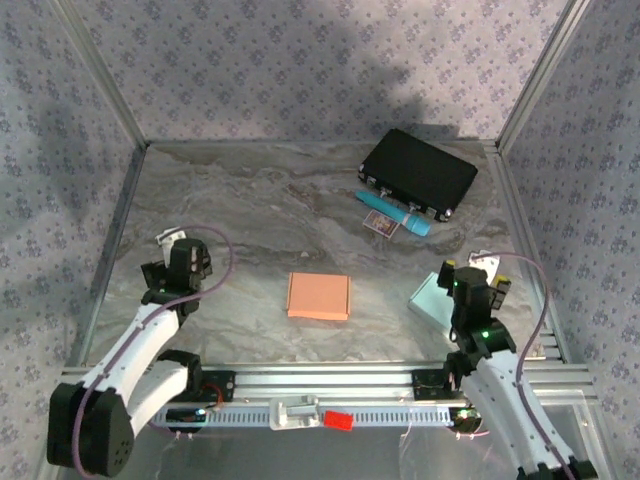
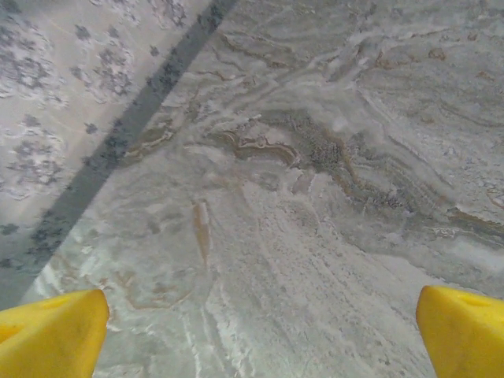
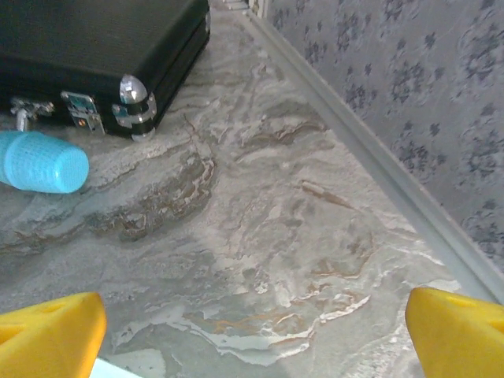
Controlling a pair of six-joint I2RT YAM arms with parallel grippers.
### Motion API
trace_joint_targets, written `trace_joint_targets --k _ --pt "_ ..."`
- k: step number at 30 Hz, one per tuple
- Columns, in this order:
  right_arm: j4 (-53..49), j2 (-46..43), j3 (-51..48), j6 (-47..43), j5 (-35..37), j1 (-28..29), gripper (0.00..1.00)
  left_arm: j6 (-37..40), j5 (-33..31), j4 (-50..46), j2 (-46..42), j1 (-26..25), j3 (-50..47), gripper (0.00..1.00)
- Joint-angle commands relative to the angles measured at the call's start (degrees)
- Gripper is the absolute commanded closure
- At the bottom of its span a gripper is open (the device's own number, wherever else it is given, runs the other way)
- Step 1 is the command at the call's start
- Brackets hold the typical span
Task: Fold the paper box
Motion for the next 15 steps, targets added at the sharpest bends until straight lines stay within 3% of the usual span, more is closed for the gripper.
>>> trace_joint_targets --k 1,9,15 --pt "11.90 4.95 -3.37 1.01 -4.85 -2.98 0.01 5.08 9.56 14.89 3.75 2.55 -2.11 0.00" --pt "34.40 18.89 -4.84 -3.88 -14.81 -11.89 0.01 9.25 18.96 29.24 16.18 7.84 -1.99 0.00" --pt "53.34 35.03 -3.63 -3.99 -21.29 -14.01 0.01 11.46 25.79 37.08 25.45 9.98 2.03 0.00"
